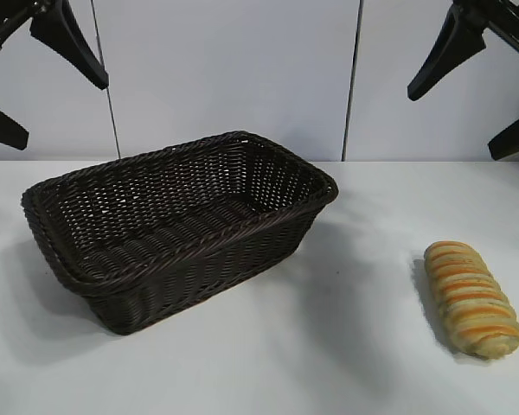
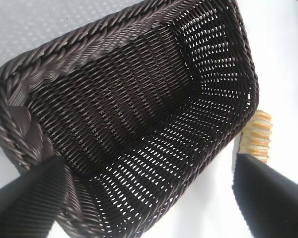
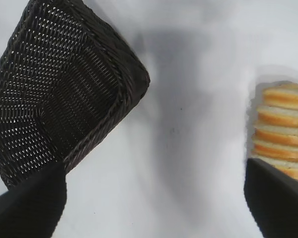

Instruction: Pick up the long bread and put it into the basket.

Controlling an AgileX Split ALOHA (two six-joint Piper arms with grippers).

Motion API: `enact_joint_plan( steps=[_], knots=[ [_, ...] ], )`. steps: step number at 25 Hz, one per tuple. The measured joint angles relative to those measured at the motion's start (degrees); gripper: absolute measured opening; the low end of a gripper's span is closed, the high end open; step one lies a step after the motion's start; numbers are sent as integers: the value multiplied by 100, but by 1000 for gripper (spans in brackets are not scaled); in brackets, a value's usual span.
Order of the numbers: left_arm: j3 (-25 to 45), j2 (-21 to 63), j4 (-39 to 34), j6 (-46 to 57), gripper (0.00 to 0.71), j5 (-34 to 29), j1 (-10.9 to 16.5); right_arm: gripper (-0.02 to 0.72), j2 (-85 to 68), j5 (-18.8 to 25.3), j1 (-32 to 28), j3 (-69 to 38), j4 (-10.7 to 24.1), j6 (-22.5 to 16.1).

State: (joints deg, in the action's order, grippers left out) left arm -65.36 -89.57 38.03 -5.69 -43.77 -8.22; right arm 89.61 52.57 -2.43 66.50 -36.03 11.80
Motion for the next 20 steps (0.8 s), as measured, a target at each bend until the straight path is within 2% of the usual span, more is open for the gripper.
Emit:
enact_joint_plan(
  steps=[5, 11, 13, 20],
  knots=[
    [0, 6, -159, 96, 659, -10, 0, 695, 0, 0, 0, 0, 0, 0],
    [18, 18, -1480, 1176, 659, -398, -6, 695, 0, 0, 0, 0, -5, 0],
    [162, 36, -1647, 1421, 659, -373, -8, 695, 0, 0, 0, 0, -5, 0],
    [1060, 45, -1468, 1539, 659, 556, -246, 695, 0, -5, 0, 0, -10, 0]
  ],
)
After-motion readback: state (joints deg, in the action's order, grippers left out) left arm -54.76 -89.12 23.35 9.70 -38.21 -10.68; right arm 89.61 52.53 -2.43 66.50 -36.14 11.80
